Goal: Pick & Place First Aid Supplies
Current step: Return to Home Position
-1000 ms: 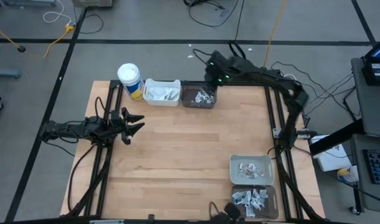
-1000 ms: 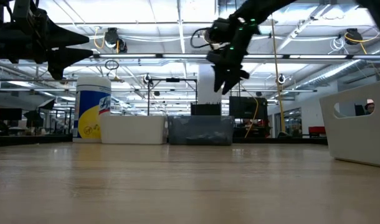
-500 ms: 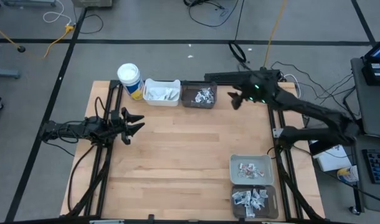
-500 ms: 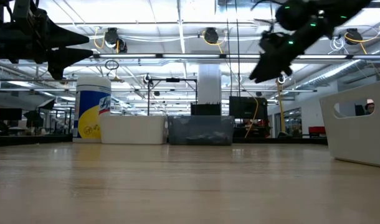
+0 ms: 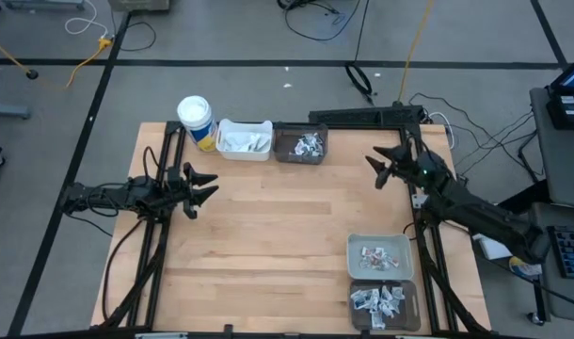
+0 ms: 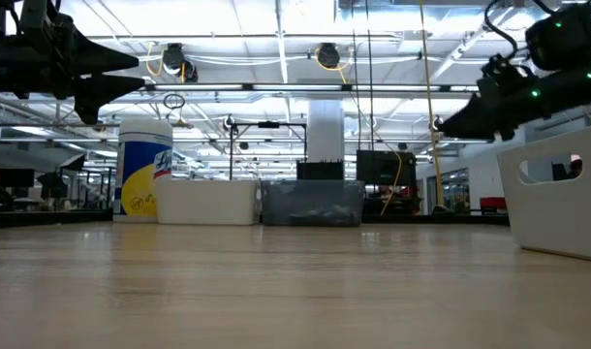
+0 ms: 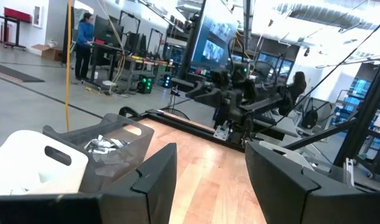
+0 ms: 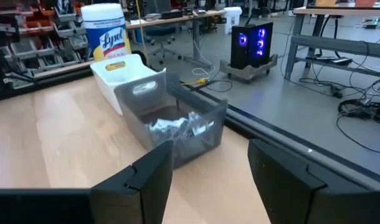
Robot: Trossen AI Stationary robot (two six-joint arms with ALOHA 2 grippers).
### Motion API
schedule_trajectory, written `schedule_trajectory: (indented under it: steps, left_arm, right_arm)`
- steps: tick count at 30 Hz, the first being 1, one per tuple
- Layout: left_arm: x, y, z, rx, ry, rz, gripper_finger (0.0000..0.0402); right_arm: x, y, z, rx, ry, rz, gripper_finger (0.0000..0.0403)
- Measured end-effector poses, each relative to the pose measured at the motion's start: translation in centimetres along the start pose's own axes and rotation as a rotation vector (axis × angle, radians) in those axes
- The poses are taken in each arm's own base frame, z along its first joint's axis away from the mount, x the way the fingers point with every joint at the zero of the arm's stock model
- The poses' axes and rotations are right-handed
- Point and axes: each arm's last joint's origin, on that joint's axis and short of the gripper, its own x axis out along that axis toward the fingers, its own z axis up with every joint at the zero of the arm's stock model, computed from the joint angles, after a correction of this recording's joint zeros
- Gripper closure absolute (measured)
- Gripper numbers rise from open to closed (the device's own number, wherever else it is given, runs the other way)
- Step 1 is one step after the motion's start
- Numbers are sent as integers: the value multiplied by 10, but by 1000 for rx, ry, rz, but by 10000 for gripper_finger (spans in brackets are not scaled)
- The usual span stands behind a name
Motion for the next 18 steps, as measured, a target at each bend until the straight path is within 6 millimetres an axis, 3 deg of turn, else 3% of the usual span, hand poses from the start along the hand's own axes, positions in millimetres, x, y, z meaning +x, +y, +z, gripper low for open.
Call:
schedule_trajectory:
  steps: [9, 18]
  left_arm:
    - [0, 0, 0, 0, 0, 0, 206]
    - [0, 0, 0, 0, 0, 0, 206]
  right_arm:
    - [-8, -2, -32, 0, 0, -1, 201]
    - [-13, -2, -32, -9, -59, 1, 198]
